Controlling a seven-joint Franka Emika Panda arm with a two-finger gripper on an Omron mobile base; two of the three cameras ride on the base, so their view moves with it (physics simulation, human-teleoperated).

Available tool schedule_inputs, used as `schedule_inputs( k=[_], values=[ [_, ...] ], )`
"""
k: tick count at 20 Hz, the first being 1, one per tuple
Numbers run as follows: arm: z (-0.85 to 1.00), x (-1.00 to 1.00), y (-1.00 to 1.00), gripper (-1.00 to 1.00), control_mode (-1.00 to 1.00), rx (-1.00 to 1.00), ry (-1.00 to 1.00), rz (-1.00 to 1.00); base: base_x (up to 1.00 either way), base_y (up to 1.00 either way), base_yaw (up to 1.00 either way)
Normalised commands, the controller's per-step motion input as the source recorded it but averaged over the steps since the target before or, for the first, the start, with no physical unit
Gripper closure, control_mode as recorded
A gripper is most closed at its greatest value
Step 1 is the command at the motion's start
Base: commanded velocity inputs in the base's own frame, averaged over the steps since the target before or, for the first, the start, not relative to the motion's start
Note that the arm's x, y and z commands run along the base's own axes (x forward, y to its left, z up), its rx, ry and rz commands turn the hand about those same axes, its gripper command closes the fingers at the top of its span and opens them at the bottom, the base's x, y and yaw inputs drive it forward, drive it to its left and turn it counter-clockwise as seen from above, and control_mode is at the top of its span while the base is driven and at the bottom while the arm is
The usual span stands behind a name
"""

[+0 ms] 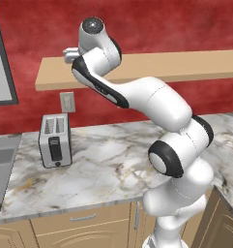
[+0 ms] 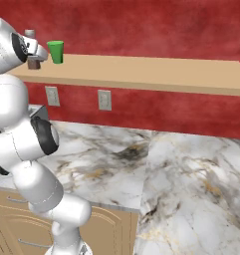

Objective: Take the cinnamon bottle from the cabinet and place it on the dining table, next to the plate with the cupcake. Then take the chocolate from the dining counter and place it on the cupcake plate.

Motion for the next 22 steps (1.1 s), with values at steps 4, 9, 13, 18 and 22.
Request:
schedule_inputs(
  k=[4,9,13,18,22],
  values=[
    [-0.07,-0.04,-0.02,1.0,-1.0,0.0,0.0,0.0,0.0,0.0,0.0],
    [-0.05,-0.17,-0.11,1.0,-1.0,0.0,-0.03,0.0,0.0,0.0,0.0],
    [0.05,-0.61,-0.28,1.0,-1.0,0.09,-0.18,0.22,0.0,0.0,0.0],
    [0.01,-0.69,-0.38,1.0,-1.0,0.09,-0.08,0.45,0.0,0.0,0.0],
    [0.01,-0.64,-0.43,1.0,-1.0,0.06,-0.02,0.49,0.0,0.0,0.0]
  ],
)
